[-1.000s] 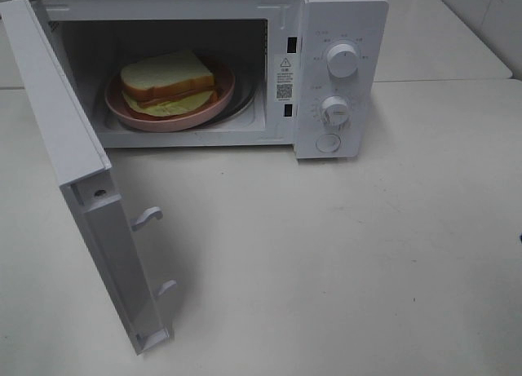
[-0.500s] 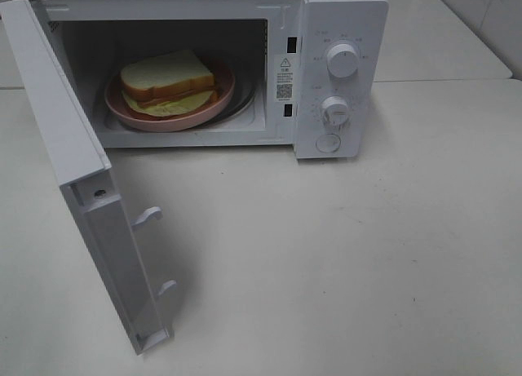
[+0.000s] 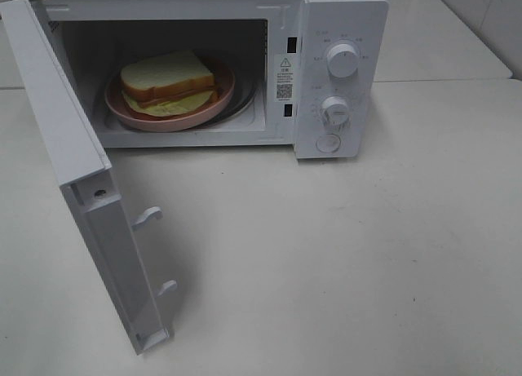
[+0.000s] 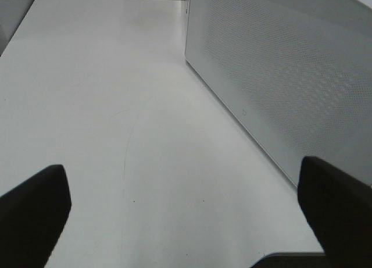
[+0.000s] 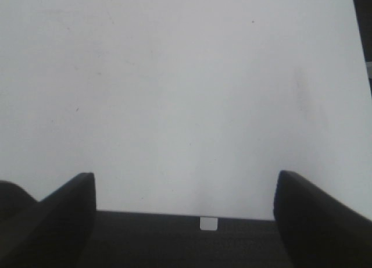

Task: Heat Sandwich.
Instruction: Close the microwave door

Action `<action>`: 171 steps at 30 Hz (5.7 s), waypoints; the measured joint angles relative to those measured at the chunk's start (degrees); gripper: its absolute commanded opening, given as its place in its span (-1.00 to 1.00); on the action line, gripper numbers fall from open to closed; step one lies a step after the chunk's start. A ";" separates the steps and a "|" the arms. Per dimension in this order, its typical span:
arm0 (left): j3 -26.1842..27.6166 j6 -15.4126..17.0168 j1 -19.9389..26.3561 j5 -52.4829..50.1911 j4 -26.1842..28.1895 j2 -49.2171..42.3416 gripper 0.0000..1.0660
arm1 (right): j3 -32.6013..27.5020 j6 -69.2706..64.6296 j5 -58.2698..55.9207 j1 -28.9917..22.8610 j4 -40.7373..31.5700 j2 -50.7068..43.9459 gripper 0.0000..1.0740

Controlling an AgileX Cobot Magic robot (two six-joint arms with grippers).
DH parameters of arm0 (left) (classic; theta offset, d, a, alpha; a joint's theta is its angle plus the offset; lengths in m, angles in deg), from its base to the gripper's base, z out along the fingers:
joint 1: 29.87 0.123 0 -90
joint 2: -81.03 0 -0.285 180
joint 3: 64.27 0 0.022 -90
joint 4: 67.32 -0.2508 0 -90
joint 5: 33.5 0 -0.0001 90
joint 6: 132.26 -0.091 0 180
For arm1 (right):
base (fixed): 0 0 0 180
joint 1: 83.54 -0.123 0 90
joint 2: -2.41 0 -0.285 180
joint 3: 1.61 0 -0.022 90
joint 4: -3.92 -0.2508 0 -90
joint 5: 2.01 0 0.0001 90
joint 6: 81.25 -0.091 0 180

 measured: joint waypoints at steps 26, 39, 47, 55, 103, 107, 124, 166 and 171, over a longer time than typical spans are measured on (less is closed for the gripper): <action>0.00 0.00 0.00 0.00 0.00 0.00 0.87 | -2.46 0.46 7.45 6.02 -4.13 -14.50 0.42; 0.00 0.00 0.00 0.00 0.00 0.00 0.87 | -2.52 1.03 7.68 6.02 -4.30 -14.50 0.42; 0.00 0.00 0.00 0.00 0.00 0.00 0.87 | -2.52 1.03 7.68 6.02 -4.30 -14.50 0.42; 0.00 0.00 0.00 0.00 0.00 0.00 0.87 | -2.52 1.03 7.68 6.02 -4.30 -14.50 0.42; -0.06 0.00 0.00 -27.50 -1.60 21.26 -1.00 | -2.52 1.03 7.68 6.02 -4.30 -14.50 0.42; -0.06 0.00 0.00 -32.60 -1.60 26.41 -1.00 | -2.52 1.03 7.68 6.02 -4.30 -14.50 0.42; -4.81 -4.76 0.00 -60.45 -1.60 48.53 -1.00 | -2.52 1.03 7.68 6.02 -4.30 -14.50 0.42; -9.74 9.00 -8.42 -108.86 -29.05 85.26 -1.00 | -2.52 1.03 7.68 6.02 -4.30 -14.50 0.42; -8.59 8.82 -10.71 -109.49 -28.42 87.15 -1.00 | -2.52 1.03 7.68 6.02 -4.30 -14.50 0.42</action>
